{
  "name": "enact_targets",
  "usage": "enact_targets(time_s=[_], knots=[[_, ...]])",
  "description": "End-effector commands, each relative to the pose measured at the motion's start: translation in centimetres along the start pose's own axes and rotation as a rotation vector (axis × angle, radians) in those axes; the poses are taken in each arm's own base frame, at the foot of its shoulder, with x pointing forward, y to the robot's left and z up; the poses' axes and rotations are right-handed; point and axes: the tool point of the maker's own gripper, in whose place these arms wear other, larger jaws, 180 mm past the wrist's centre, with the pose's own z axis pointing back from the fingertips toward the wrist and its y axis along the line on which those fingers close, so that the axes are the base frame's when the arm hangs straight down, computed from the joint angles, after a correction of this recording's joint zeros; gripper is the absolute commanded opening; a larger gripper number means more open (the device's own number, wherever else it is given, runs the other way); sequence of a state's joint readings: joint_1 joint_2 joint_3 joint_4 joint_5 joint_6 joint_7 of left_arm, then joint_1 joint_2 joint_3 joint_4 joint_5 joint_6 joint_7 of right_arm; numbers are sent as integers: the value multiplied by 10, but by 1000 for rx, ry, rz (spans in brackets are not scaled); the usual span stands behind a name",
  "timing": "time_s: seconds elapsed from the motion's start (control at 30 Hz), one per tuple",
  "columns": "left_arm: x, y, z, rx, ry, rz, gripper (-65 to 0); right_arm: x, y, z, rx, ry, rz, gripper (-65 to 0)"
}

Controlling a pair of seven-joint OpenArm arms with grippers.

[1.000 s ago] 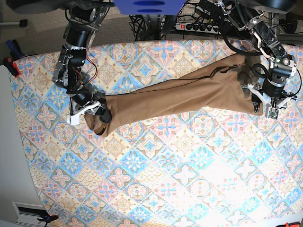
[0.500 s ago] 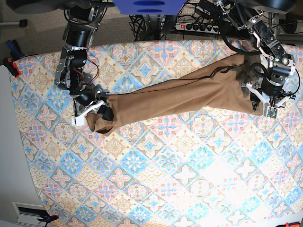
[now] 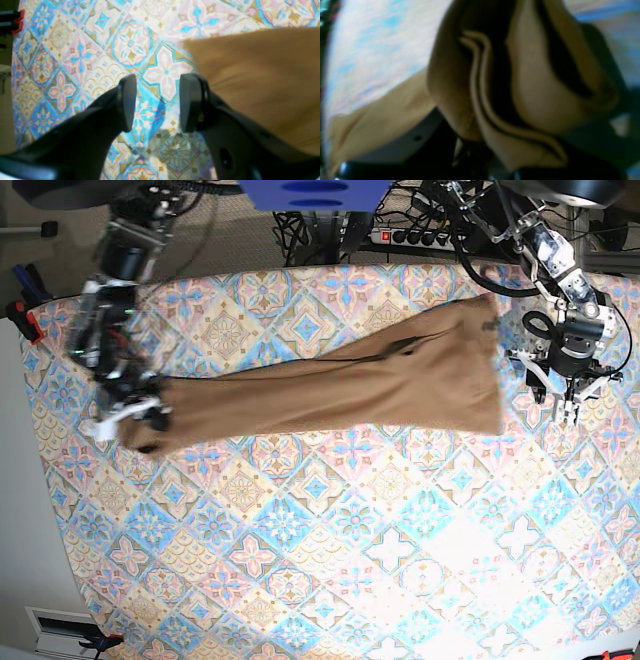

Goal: Layout the t-shirt on the table in an organized manner, then fold the t-shirt properly

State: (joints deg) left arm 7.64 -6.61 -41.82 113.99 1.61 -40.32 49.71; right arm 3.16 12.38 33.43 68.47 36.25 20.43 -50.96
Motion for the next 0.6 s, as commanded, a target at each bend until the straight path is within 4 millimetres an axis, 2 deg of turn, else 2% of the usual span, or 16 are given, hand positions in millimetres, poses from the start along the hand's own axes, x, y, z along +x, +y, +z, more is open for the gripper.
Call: enact_targets(time_s=[0.0,0.07,0.13,0.37,0.47,0.53,0.57], knots=[[10,2,3,12,-38,8,-386,23,1,4,2,-54,14,-650],[9,0,3,9,-38,13,-386,40,-8,13,-49,-80,16,-650],[8,0,3,8,-33,12,-386,58,-4,20,-64,-123,37,-650],[3,-7,3,-6,-24,19,-386,90,43,31,-171,-177,333,-650],[3,-6,3,-4,-23,20,-386,93,74,32,-180,-196,480,-650],[3,-6,3,-4,-23,20,-386,84,98,28,-154,-194,523,-650],[3,-6,3,-4,-23,20,-386,75,101,28,-162,-175,541,-650]])
